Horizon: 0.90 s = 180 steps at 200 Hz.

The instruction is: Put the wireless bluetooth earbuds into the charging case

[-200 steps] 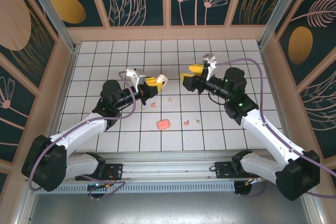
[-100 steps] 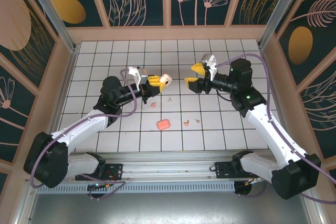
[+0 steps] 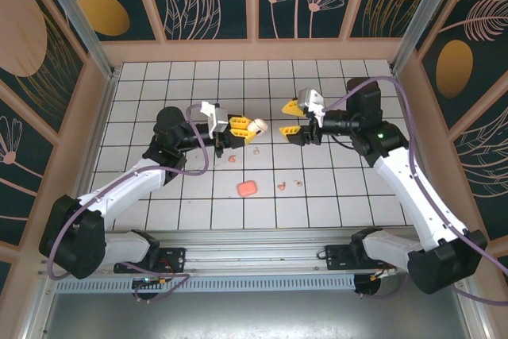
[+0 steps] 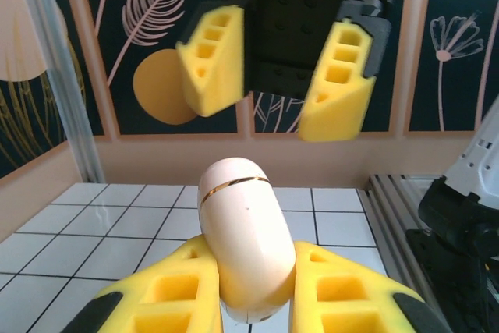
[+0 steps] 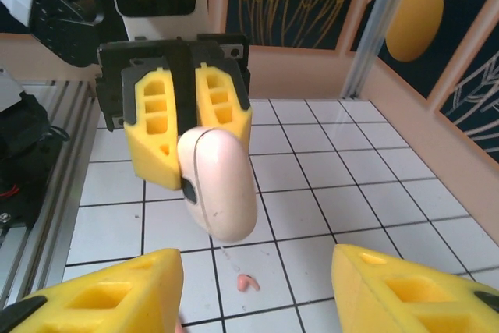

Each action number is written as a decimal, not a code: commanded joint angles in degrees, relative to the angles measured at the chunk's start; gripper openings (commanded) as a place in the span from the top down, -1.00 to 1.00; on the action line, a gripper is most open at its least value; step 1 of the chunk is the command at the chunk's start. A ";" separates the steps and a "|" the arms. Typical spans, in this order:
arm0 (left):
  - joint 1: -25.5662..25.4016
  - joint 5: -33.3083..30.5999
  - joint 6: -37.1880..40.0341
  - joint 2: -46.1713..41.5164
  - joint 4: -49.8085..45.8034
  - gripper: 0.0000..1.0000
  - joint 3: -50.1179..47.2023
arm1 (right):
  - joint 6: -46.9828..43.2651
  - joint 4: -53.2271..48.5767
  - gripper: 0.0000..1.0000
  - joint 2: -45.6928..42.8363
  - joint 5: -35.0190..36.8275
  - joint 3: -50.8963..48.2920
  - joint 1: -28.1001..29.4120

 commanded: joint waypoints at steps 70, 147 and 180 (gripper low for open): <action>-0.04 5.66 2.81 -1.15 -0.32 0.68 2.14 | -9.26 -11.00 -0.02 9.72 -5.15 9.33 5.48; -0.03 5.47 2.04 -1.35 0.77 0.66 2.14 | -12.14 -15.04 0.27 13.01 -6.04 11.39 6.95; -0.02 5.07 2.61 -1.42 -0.16 0.59 2.40 | -12.44 -15.85 0.59 11.99 -4.97 11.11 6.94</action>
